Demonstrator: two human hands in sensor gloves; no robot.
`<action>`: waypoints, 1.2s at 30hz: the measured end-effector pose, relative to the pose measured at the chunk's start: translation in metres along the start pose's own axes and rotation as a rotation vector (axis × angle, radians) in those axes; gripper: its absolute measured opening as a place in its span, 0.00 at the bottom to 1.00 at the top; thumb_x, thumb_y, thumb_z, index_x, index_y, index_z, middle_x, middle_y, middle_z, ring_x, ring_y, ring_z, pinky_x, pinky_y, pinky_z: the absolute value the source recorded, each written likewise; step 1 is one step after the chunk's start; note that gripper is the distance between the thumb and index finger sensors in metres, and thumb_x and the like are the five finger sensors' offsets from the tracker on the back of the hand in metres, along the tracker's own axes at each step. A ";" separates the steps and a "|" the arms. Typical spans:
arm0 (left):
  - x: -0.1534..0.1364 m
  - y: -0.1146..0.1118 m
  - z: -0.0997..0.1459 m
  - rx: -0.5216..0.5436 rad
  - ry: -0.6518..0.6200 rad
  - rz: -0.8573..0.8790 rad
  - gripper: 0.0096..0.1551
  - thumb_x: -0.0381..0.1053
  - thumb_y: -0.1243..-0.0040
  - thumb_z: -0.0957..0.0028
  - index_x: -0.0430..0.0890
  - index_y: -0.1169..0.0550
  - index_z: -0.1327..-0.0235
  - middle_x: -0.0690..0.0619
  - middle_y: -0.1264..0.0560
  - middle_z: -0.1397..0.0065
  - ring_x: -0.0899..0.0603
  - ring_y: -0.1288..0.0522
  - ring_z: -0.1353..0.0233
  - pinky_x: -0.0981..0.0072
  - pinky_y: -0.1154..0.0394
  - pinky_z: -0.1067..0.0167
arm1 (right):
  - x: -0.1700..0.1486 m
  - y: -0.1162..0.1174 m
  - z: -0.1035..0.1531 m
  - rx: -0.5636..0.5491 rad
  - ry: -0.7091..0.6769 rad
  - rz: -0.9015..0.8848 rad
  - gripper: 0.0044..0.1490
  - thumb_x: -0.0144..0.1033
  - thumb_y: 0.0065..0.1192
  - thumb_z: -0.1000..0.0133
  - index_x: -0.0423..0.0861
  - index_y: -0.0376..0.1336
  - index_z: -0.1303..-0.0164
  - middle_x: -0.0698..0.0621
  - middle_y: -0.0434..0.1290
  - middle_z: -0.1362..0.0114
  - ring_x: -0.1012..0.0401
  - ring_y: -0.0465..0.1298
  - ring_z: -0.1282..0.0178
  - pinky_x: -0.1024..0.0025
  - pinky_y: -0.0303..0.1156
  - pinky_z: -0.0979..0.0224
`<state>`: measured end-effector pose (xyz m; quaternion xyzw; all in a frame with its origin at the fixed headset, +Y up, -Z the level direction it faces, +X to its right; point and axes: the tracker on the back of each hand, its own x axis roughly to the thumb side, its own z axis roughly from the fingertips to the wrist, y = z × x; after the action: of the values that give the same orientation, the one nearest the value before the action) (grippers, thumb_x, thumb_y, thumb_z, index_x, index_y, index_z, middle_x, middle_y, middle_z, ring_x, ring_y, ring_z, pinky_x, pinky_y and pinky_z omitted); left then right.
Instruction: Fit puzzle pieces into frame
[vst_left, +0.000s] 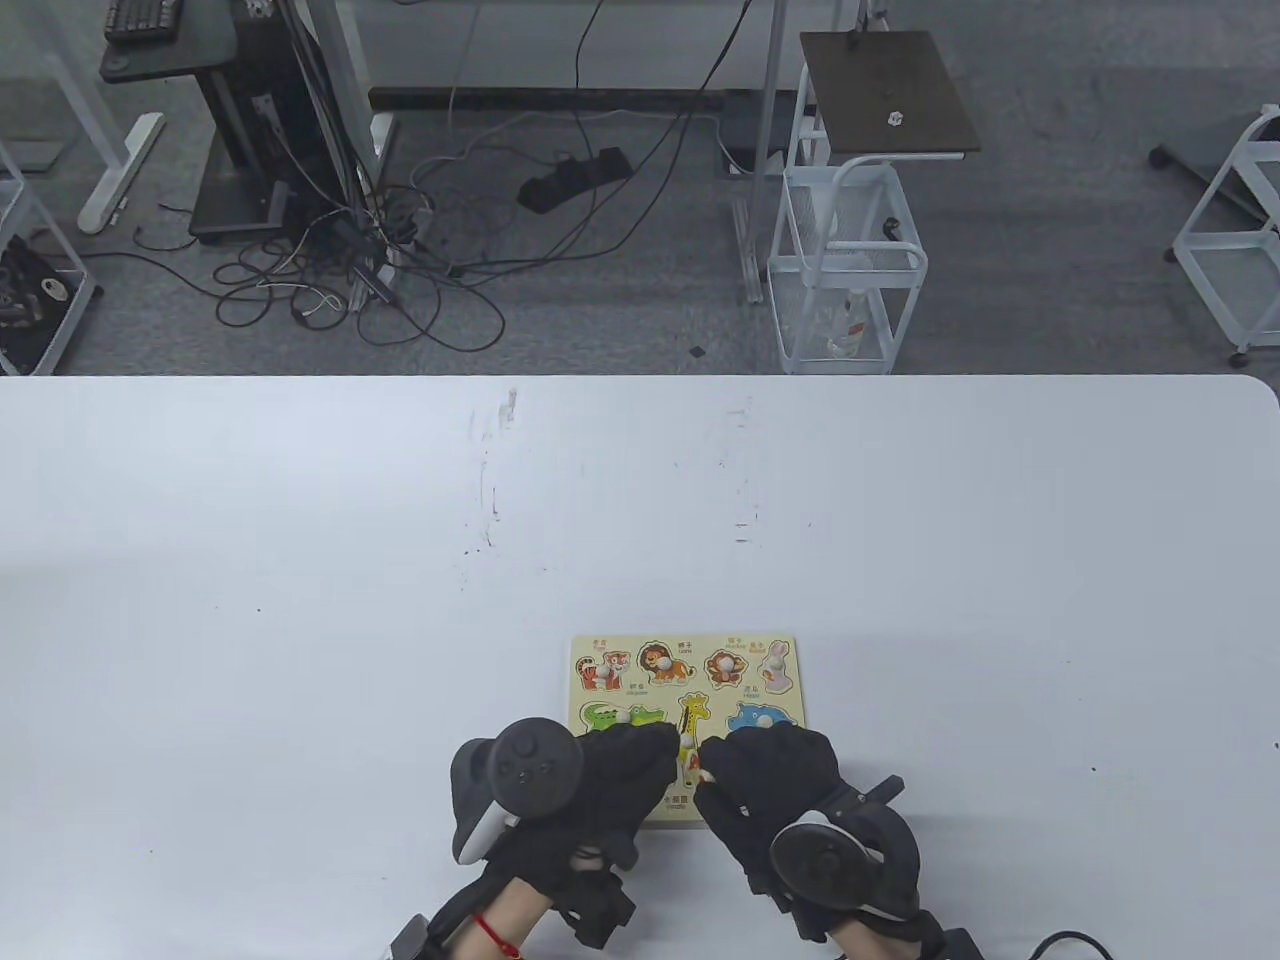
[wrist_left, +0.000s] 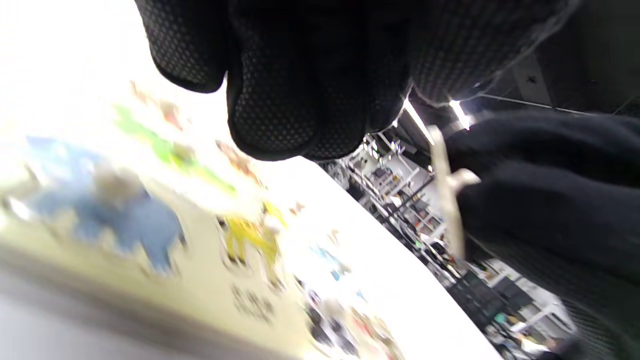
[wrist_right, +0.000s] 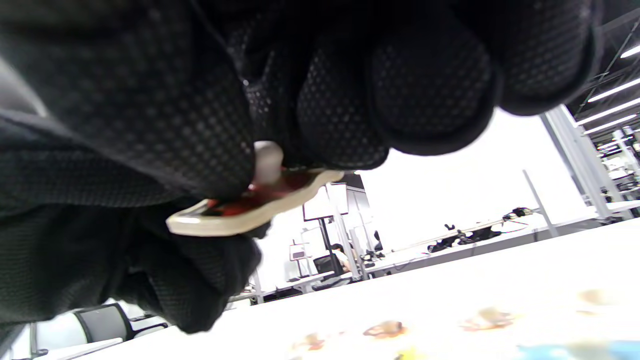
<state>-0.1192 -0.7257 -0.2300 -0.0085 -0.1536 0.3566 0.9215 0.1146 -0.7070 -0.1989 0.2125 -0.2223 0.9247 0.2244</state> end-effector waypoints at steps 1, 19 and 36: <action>-0.002 0.003 0.001 0.022 0.002 -0.037 0.27 0.60 0.37 0.50 0.53 0.18 0.39 0.49 0.16 0.36 0.43 0.16 0.39 0.48 0.28 0.30 | -0.002 -0.001 0.000 0.008 0.016 0.012 0.30 0.45 0.86 0.63 0.42 0.81 0.55 0.44 0.83 0.50 0.48 0.82 0.61 0.41 0.75 0.44; -0.041 0.020 -0.002 0.081 0.133 -0.287 0.37 0.67 0.40 0.51 0.58 0.28 0.26 0.46 0.35 0.17 0.34 0.37 0.17 0.40 0.47 0.23 | -0.042 0.006 -0.004 0.317 0.140 0.271 0.28 0.45 0.86 0.64 0.45 0.81 0.56 0.47 0.84 0.50 0.49 0.83 0.59 0.42 0.76 0.43; -0.039 0.015 -0.002 0.055 0.120 -0.295 0.36 0.66 0.40 0.51 0.56 0.27 0.27 0.43 0.33 0.18 0.32 0.35 0.19 0.36 0.46 0.24 | -0.041 0.026 -0.002 0.401 0.122 0.340 0.28 0.46 0.86 0.63 0.45 0.82 0.57 0.47 0.84 0.50 0.50 0.84 0.60 0.43 0.77 0.43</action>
<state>-0.1561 -0.7398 -0.2447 0.0180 -0.0882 0.2201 0.9713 0.1341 -0.7395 -0.2293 0.1560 -0.0531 0.9858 0.0323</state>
